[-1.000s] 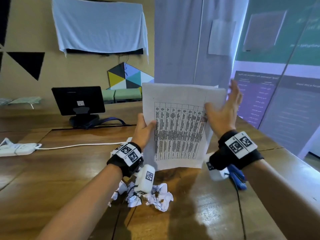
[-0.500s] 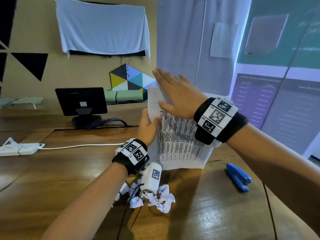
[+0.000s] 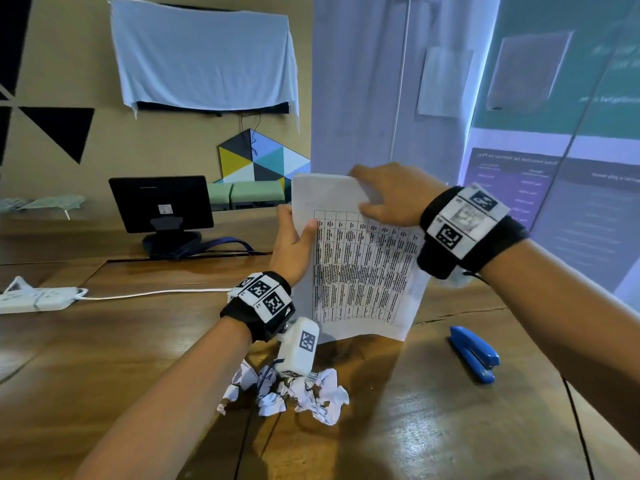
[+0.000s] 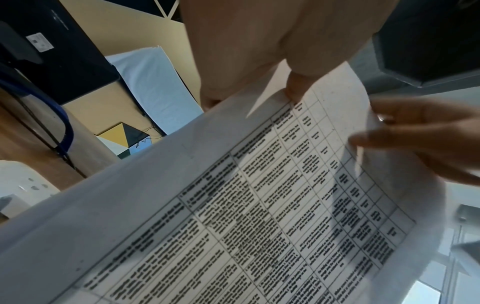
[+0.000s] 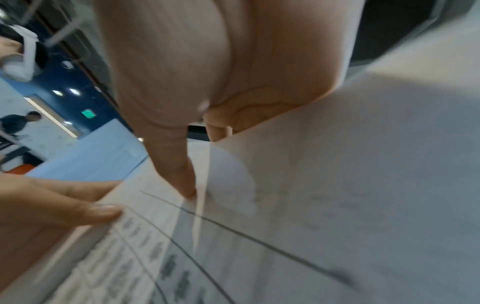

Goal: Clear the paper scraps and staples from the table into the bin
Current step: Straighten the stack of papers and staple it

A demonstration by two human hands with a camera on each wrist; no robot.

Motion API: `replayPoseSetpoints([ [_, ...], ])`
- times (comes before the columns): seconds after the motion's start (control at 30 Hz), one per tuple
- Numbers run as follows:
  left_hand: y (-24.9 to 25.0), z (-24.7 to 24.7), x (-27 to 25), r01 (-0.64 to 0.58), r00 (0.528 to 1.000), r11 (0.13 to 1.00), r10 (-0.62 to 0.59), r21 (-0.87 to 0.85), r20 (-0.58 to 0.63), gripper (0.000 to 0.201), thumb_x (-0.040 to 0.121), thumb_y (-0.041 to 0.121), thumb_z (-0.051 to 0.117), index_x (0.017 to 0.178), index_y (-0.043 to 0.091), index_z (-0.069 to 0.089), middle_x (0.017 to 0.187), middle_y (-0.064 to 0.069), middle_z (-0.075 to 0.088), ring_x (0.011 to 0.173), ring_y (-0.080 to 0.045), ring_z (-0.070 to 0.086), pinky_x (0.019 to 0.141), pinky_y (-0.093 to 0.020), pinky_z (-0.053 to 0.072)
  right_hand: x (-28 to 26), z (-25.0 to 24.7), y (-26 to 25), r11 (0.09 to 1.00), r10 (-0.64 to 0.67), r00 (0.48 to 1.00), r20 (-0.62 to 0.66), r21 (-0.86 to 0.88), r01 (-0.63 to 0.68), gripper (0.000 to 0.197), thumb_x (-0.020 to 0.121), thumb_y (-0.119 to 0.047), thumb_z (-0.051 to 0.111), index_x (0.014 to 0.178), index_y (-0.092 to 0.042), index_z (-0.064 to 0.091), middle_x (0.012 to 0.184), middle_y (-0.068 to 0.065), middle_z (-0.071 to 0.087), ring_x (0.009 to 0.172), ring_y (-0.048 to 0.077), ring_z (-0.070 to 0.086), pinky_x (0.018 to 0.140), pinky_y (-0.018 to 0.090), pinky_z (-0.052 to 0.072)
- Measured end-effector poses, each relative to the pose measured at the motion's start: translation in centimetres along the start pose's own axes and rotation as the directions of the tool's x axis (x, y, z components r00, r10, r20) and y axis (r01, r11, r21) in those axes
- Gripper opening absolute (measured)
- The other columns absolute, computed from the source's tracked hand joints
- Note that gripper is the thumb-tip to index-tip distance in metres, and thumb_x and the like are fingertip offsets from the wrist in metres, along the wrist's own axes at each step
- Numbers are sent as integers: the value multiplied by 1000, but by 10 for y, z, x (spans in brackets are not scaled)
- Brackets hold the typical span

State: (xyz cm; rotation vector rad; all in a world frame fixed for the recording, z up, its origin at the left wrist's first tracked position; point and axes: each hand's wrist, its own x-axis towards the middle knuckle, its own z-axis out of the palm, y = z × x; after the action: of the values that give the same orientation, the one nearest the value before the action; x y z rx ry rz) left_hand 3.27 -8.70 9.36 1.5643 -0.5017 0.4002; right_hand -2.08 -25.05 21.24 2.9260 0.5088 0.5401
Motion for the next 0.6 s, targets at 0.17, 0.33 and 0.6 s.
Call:
replayPoseSetpoints([
  [0.17, 4, -2, 3, 41, 998, 999, -42, 22, 47, 18, 98, 17, 42, 107, 14, 27, 97, 9, 52, 88, -1, 55, 74, -15, 45, -27, 6, 67, 933, 283, 958, -47, 244, -264, 29, 77, -30, 72, 90, -6, 66, 79, 7, 59, 81, 26, 58, 70, 29, 39],
  [0.33, -7, 0, 0, 128, 989, 992, -128, -2, 72, 26, 98, 17, 41, 121, 11, 30, 117, -2, 51, 106, -14, 53, 91, -29, 44, -43, 76, 81, 208, 509, 858, 62, 959, -193, 20, 83, -8, 67, 102, -6, 65, 77, -9, 74, 73, 6, 68, 71, 27, 56],
  [0.6, 5, 2, 13, 111, 994, 994, -110, 5, -12, 31, 99, 6, 34, 129, 3, 30, 121, -2, 47, 114, -15, 47, 98, -28, 38, -30, 101, 49, 55, 627, 779, -12, 998, -29, 23, 92, -11, 53, 116, -9, 53, 118, 10, 64, 109, 25, 62, 94, 41, 50],
])
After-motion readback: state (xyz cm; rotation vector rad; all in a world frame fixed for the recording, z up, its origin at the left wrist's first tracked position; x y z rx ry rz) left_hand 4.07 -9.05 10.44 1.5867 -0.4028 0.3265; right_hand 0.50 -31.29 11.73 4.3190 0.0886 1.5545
